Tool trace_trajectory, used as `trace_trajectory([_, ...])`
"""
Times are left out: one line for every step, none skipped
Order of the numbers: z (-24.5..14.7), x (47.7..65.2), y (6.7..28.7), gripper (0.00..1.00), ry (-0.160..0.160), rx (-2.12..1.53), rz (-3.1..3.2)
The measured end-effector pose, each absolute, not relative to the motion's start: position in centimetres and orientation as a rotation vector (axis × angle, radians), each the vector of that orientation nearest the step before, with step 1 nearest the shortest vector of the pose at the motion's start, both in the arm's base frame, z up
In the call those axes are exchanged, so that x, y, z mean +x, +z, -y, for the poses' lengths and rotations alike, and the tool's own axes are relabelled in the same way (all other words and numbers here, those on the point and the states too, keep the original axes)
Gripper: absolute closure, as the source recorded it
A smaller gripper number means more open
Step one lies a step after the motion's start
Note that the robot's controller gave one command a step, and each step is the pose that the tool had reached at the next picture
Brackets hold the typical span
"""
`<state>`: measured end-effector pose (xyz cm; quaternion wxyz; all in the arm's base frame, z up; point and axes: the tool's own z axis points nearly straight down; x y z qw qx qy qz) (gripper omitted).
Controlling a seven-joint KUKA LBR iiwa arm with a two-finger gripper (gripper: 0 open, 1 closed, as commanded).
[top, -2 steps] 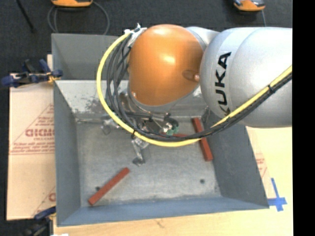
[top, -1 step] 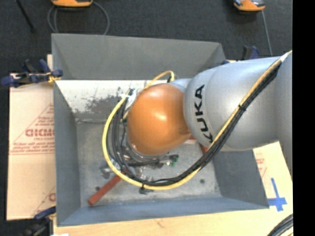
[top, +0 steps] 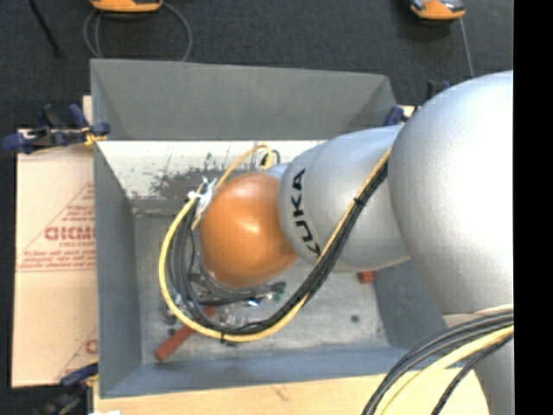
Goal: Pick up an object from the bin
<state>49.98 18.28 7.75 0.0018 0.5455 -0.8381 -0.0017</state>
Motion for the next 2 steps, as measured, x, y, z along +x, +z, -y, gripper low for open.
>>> trace_trajectory([-18.3,50.4,8.3,1.00,0.000,1.712,2.646])
trace_trajectory([-17.4,50.8,20.4,1.00,0.005,1.777,2.603])
